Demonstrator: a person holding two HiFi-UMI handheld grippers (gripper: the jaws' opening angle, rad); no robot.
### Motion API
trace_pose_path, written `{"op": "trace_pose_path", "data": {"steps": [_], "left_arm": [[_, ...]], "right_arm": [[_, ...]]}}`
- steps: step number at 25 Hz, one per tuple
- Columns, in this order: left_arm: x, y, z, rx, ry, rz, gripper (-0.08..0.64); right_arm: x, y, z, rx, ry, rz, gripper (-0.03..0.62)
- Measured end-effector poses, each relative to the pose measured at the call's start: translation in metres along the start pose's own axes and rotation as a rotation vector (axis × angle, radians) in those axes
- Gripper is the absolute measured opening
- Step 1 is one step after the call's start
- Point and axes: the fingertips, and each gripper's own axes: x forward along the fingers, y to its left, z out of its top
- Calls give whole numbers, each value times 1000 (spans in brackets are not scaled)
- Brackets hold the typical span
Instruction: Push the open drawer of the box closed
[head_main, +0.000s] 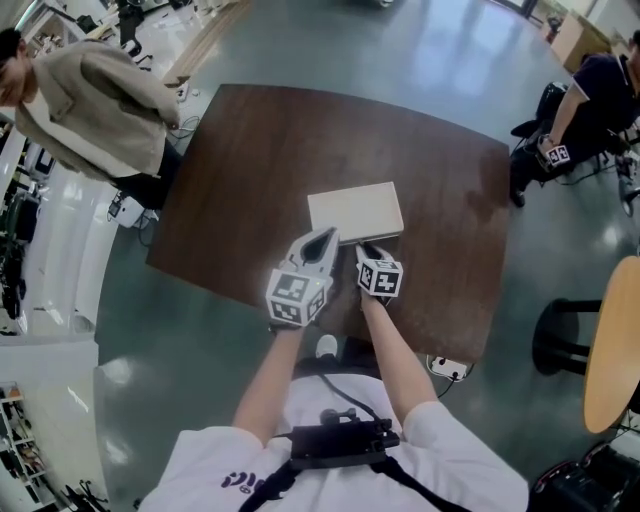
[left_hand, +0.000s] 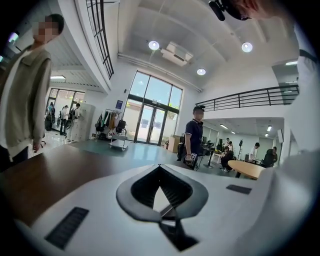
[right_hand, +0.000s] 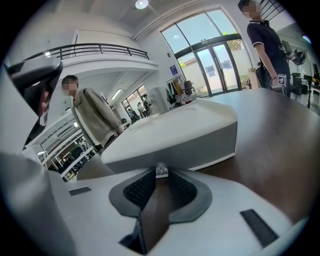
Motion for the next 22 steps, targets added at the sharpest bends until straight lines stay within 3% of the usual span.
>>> {"op": "trace_pose_path", "data": {"steps": [5, 13, 14, 16, 22], "left_arm": [[-6, -7, -1, -6, -3, -17, 8], [-14, -35, -6, -1, -12, -90, 9], [-16, -38, -6, 1, -13, -98, 8], [-21, -45, -4, 3, -21, -113, 8], [-30, -67, 9, 10, -61, -146, 8]], "right_arm": [[-24, -4, -14, 0, 5, -15, 78], [-88, -18, -8, -4, -84, -74, 78], [-96, -15, -6, -10, -99, -76, 78], [-114, -7, 2, -26, -136, -78, 5], [-167, 12, 51, -71, -288, -74, 5]]}}
